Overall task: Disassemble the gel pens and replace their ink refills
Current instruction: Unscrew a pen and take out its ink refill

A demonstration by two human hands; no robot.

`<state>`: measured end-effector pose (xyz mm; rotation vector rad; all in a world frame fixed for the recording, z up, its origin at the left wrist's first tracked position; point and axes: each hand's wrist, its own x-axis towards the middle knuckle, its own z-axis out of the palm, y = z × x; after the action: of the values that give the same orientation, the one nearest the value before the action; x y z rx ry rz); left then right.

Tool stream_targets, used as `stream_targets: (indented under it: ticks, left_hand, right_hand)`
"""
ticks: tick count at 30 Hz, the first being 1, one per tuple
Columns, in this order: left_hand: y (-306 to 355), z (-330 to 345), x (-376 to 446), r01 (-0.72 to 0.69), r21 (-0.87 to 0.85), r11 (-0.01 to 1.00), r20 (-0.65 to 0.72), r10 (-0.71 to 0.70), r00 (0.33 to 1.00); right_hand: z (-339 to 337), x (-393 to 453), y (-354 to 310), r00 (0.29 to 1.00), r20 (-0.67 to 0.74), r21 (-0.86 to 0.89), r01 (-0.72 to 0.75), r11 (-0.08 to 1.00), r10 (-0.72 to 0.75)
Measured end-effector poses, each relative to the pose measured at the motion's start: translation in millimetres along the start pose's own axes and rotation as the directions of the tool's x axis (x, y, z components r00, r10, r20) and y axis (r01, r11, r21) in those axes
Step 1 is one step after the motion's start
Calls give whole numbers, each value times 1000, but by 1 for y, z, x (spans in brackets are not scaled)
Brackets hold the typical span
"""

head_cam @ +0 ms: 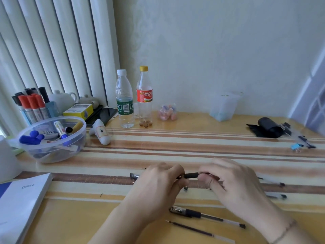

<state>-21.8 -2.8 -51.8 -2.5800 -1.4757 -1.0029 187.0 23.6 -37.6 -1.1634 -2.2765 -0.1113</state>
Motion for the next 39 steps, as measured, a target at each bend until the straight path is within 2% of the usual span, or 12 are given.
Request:
stream_targets:
  ticks: [3,8,14,19,25,28,31,36,39]
  left_hand:
    - [0,-2,0,40,-30,999,-62,-42,997]
    - [3,-3,-1,64,-156,986,-79,-77,994]
    - [4,-2,-1,150,-303,941,-107,-190,976]
    - [2,-1,-1,132,-284,950,-124,-172,977]
    - [3,-2,-2,156,-324,933,-123,-205,971]
    - [4,-3,-1,170,-341,924,-133,-227,965]
    - [5,-5,0,191,-385,903,-116,-253,961]
    - [4,-5,0,227,-412,882,-133,-304,943]
    - [4,-6,0,262,-427,866,-131,-345,929]
  right_hand:
    - [-1,-2,6,1000,-4,52,-26,998,26]
    - [1,-3,1,999,-26,100,-19,995,22]
    - [-1,-4,-11,980,-199,138,28,990,0]
    - [-3,-5,-11,998,-51,132,-16,991,23]
    - [-4,-7,-13,995,-81,77,-54,996,60]
    - [-3,-7,-14,999,-45,117,8,993,-3]
    - [-1,-7,-10,996,-80,106,50,993,-42]
    - [-4,-8,-9,990,-139,75,-20,997,31]
    - [-7,-7,-11,990,-137,77,-14,997,25]
